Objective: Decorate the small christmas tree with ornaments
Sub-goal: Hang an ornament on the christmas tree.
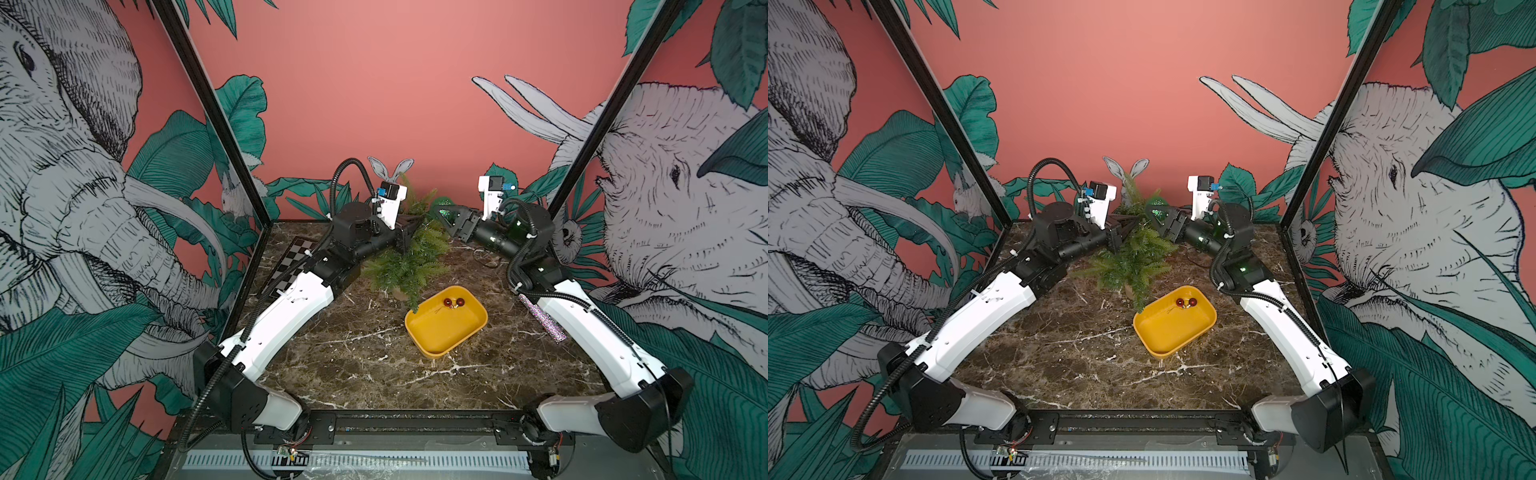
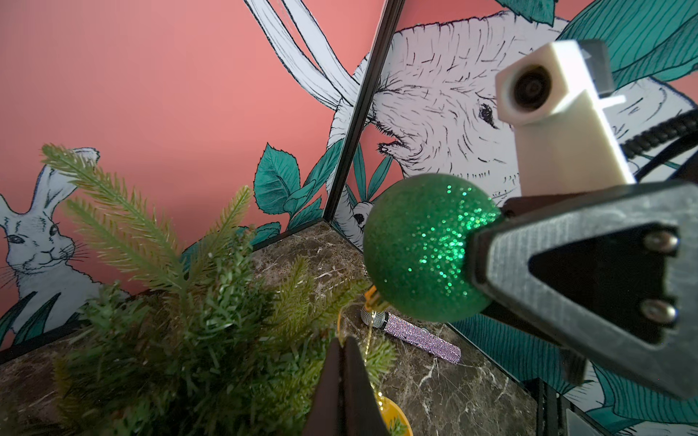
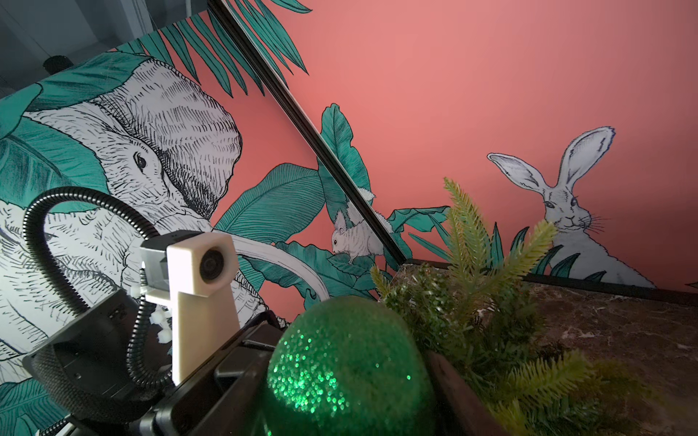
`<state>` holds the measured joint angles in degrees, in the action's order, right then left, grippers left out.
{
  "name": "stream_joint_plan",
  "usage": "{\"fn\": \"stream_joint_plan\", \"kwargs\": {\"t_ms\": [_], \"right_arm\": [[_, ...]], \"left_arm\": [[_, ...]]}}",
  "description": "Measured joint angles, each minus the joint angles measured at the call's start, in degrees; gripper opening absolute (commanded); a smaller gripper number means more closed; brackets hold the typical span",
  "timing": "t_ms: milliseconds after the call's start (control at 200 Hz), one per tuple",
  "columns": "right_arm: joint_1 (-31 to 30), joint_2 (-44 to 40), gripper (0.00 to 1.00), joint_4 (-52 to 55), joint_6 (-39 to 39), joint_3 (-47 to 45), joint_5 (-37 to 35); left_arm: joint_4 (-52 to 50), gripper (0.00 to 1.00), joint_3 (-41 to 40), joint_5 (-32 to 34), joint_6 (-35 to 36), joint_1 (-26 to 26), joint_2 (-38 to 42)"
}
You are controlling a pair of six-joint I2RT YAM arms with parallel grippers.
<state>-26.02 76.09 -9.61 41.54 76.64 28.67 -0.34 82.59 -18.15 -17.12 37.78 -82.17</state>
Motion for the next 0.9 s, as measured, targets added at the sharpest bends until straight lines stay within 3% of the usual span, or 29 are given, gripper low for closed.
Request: {"fn": "stream_joint_plan", "kwargs": {"t_ms": [825, 900], "right_arm": [[1.4, 2.2, 0.61, -0.5, 0.4, -0.6, -0.9], [1.4, 2.2, 0.61, -0.5, 0.5, -0.7, -0.9]], "left_arm": [[-1.5, 0.0, 0.0, 2.1, -0.7, -0.1, -1.0], [-1.7, 0.04, 0.0, 2.4, -0.9, -0.1, -1.1]]}}
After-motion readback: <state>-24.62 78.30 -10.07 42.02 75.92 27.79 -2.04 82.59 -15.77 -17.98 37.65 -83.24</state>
